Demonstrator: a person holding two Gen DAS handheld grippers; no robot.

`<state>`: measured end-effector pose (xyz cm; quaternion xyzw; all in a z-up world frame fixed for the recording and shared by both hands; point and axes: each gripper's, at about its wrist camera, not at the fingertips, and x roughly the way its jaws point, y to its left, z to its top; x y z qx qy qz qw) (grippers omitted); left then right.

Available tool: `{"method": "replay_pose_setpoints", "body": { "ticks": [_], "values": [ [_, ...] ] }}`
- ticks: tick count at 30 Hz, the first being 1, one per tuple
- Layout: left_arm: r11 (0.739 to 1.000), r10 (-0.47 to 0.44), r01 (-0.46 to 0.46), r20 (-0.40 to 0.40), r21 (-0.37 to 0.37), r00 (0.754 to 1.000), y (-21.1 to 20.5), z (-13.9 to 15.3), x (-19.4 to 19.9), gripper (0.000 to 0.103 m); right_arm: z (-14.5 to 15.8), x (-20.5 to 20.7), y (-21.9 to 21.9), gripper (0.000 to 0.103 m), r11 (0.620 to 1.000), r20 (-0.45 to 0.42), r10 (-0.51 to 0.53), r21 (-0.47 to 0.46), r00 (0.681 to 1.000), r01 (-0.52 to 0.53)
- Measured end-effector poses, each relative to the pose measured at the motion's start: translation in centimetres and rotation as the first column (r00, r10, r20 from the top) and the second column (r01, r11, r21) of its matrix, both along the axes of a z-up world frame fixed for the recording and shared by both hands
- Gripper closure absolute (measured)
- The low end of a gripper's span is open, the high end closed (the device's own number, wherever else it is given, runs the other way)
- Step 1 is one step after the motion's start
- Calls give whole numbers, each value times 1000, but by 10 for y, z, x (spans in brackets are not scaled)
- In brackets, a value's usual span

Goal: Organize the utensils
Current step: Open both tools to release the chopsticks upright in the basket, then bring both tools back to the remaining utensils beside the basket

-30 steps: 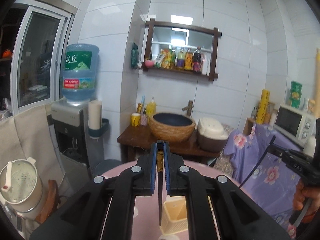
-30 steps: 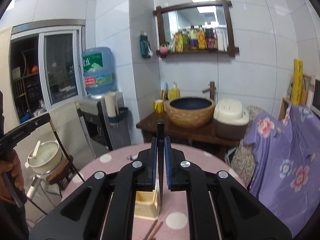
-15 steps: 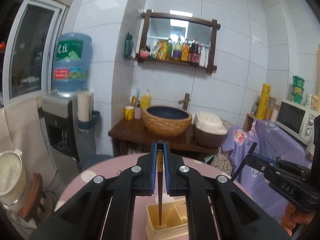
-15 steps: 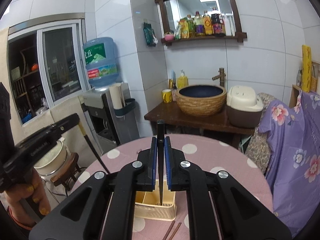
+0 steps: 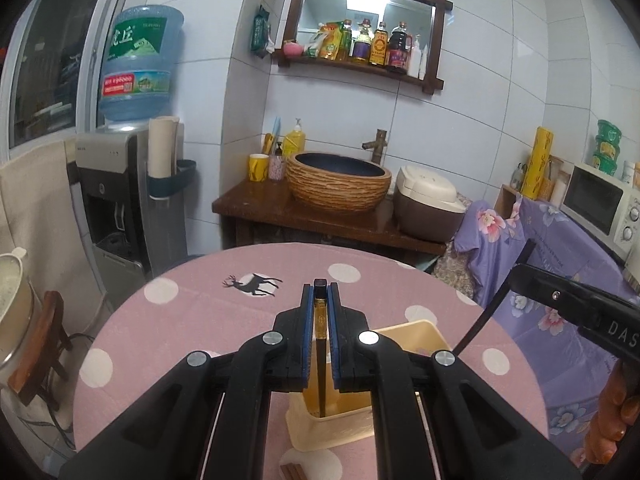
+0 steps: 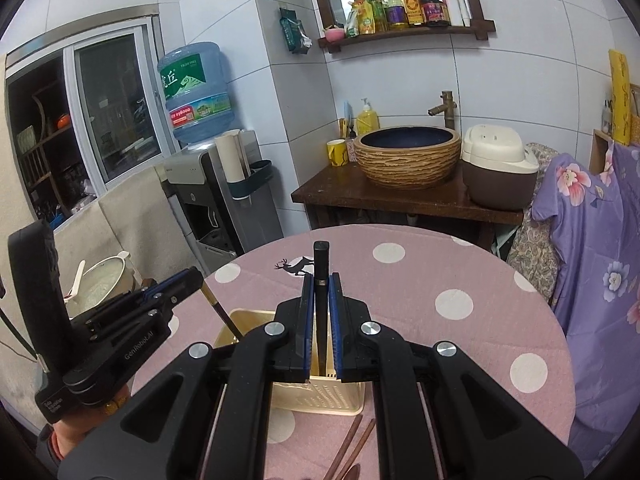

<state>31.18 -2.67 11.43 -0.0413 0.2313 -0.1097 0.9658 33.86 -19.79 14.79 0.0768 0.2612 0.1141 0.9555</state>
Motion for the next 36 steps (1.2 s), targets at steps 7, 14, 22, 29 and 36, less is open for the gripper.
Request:
{"method": "replay_pose_setpoints", "body": {
  "ticks": [7,14,22,29,36],
  "values": [
    [1000,-20,20,-4,-7,1000,0,1,-1,95,-9,0,-1,95,1000,2,-12,3,1000,12],
    [999,-26,28,50,-28,998,3,5,-21,47,-11,-8,-2,91,999,29,-30,-28,999,31],
    [999,-46,47,97,-5,994,9,-1,-57,19,-21,-43,-9,58,998,90,-49,-40,995,53],
    [1000,-31,31,26,-3,999,24,-31,-80,7,-55,-73,-17,52,997,42,-59,-49,997,61],
    [1000,20,-18,-121,13,992,41,-86,-96,7,-104,-94,-31,50,992,-52,-106,-72,993,102]
  ]
}}
